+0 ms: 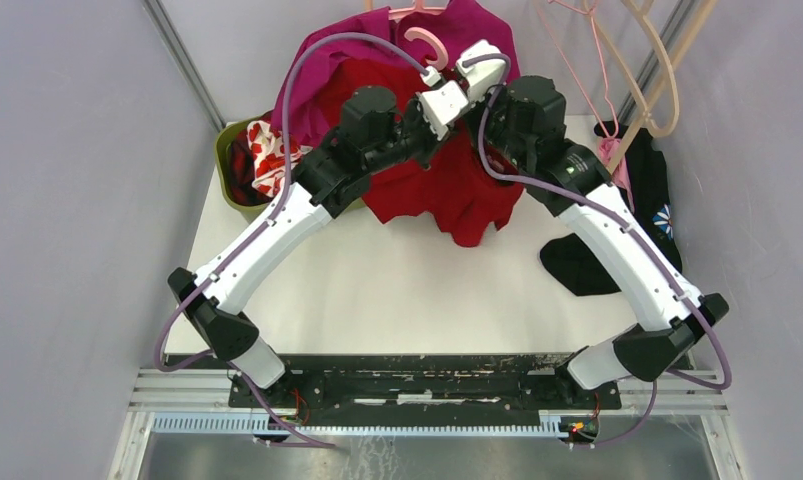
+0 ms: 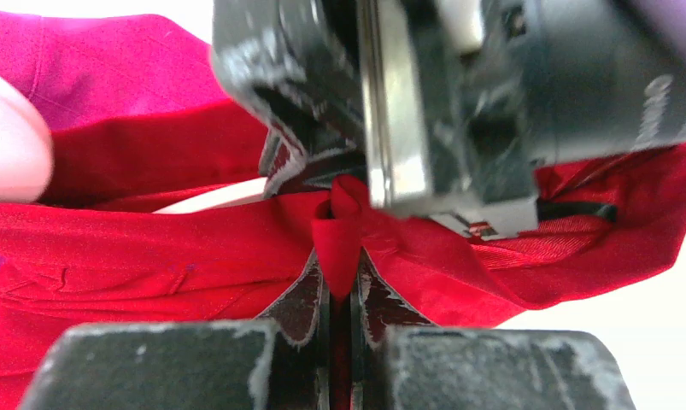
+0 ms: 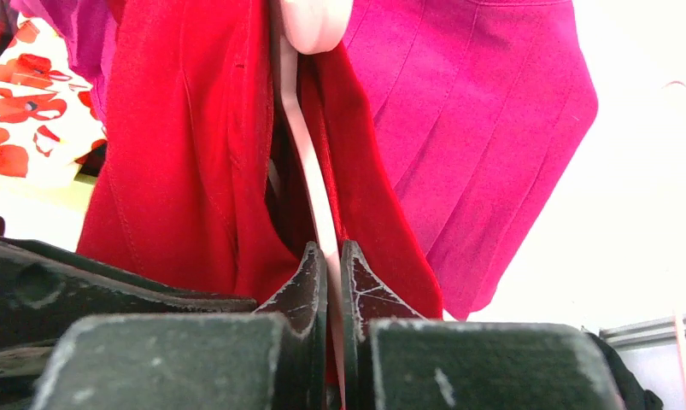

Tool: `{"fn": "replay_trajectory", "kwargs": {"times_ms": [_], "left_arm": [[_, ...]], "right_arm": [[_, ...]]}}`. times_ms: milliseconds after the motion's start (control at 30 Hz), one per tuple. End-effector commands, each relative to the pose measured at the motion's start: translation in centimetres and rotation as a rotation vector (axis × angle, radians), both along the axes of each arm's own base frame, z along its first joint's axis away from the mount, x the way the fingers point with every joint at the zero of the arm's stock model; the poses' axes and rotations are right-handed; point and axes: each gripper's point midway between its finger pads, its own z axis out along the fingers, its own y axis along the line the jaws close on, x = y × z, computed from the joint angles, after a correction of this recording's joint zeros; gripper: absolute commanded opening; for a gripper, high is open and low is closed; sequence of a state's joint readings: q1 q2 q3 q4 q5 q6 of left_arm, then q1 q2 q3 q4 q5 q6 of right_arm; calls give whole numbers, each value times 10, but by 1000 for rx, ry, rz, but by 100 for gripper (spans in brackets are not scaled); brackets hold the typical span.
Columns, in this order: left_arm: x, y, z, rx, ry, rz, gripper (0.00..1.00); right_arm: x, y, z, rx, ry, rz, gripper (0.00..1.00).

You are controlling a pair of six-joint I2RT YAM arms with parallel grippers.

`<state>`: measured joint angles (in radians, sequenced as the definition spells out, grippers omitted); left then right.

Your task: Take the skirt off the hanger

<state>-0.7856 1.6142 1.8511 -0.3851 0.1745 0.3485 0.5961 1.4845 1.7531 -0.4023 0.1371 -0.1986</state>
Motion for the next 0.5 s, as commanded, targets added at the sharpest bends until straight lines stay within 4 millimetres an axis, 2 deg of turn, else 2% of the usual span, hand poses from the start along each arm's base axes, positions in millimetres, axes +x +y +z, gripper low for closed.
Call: {"fn": "replay_trajectory", "kwargs": {"times_ms": [0, 100, 200, 300, 367, 467], "left_arm": [[-88, -49, -24, -4, 166, -327, 3], [-87, -52, -30, 2, 178, -334, 3], [-86, -48, -38, 24, 176, -323, 3], [-82, -46, -41, 28, 155, -306, 3], [-82, -50, -38, 14, 152, -317, 3], [-86, -56, -31, 5, 165, -349, 3]], "right_arm": [[-35, -41, 175, 373, -431, -85, 1], [-40, -49, 179, 362, -430, -109, 1], [-54, -59, 185, 363, -386, -117, 1], [-59, -61, 165, 419, -350, -118, 1], [-46, -58, 143, 436, -337, -147, 1], [-30, -49, 123, 471, -295, -166, 1]]}}
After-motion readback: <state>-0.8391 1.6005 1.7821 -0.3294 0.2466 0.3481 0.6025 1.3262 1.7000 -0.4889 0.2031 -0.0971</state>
